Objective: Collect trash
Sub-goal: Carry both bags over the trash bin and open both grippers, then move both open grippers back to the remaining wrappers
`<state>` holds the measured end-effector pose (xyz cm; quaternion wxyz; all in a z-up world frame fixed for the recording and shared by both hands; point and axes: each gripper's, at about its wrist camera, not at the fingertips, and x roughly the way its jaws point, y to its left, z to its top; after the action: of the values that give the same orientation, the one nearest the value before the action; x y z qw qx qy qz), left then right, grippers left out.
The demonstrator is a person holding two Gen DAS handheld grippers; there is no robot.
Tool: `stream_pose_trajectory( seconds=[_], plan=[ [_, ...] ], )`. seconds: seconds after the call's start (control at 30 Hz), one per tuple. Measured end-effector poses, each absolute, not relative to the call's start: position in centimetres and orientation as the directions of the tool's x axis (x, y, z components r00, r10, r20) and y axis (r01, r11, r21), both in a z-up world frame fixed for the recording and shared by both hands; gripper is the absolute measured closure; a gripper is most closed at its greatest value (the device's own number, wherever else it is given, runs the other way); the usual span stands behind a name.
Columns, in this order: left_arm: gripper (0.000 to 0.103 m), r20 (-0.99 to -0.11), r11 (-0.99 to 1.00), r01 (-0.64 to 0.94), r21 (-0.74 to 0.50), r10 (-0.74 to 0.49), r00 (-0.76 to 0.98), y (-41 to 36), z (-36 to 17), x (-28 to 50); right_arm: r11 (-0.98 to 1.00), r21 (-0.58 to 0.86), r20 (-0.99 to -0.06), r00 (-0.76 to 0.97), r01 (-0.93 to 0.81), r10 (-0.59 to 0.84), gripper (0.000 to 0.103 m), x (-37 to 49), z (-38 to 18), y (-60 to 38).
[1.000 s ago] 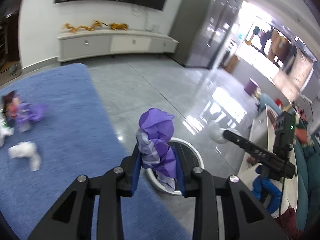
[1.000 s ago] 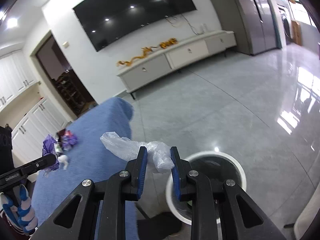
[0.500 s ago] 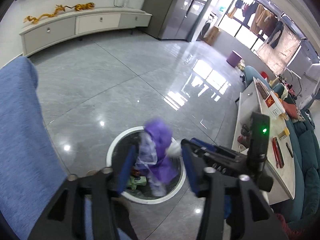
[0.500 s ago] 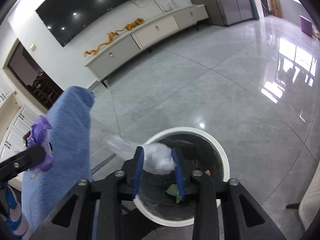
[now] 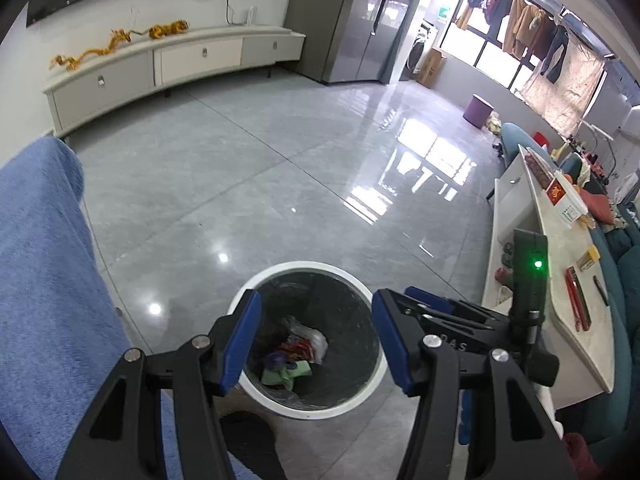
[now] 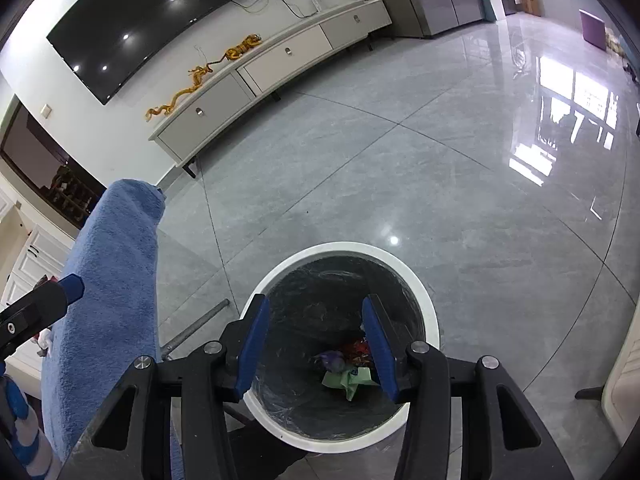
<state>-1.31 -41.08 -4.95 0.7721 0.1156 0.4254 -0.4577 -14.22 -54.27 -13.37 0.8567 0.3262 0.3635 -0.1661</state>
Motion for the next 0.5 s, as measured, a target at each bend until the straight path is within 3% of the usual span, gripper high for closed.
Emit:
stream_pose_trajectory(
  seconds=[0.5],
  plan=[
    [0.047, -0.706, 0.576, 0.798, -0.179, -0.64, 0.303, -36.6, -1.0, -3.4, 0.758, 0.405, -0.702, 0.705, 0.51, -0.099, 0.053, -16.1, -9.1, -52.3]
  ],
)
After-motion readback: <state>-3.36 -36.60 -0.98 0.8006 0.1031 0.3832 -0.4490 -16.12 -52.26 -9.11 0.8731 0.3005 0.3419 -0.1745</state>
